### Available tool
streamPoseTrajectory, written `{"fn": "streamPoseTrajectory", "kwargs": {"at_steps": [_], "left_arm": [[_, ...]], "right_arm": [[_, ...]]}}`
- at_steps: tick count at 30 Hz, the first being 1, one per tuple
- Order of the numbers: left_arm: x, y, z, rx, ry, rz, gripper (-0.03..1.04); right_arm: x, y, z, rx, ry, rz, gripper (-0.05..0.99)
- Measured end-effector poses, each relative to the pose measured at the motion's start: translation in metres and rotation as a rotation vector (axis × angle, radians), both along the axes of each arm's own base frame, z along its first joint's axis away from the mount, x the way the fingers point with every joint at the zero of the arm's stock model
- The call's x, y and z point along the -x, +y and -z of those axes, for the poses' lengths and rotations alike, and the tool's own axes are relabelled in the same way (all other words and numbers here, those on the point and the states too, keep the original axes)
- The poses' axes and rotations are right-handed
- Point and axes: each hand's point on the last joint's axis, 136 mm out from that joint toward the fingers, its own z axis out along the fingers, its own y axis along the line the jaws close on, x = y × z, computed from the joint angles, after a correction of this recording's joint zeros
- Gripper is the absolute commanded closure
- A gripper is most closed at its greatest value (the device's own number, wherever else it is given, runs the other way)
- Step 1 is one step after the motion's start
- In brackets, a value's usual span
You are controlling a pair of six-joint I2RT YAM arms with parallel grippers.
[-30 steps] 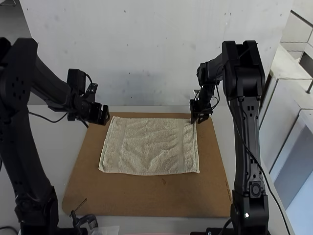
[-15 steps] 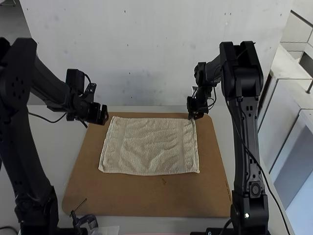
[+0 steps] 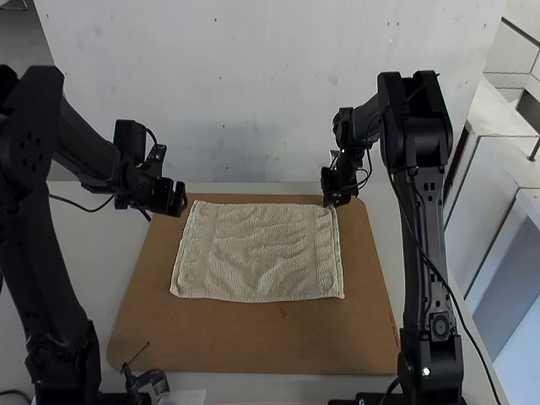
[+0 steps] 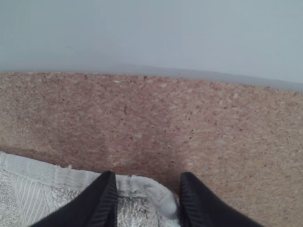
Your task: Fold the towel.
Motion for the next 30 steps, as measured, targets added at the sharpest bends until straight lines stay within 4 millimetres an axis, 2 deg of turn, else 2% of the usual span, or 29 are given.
{"fn": "streamPoseTrajectory", "kwargs": {"at_steps": [2,16,24,30], "left_arm": [[0.003,0.000,0.003,0.000,0.008,0.000,0.03],[0.004,0.000,0.004,0.000,0.012,0.000,0.03],[0.004,0.000,0.004,0.000,0.008,0.000,0.03],[0.004,0.000,0.004,0.000,0.009,0.001,0.03]], "right_arm": [[0.001,0.000,0.000,0.002,0.006,-0.006,0.64],[0.003,-0.003,0.000,-0.003,0.005,-0.045,0.63],[0.015,-0.015,-0.001,-0.012,0.041,-0.024,0.63],[0.017,-0.017,-0.001,-0.012,0.034,-0.020,0.64]]}}
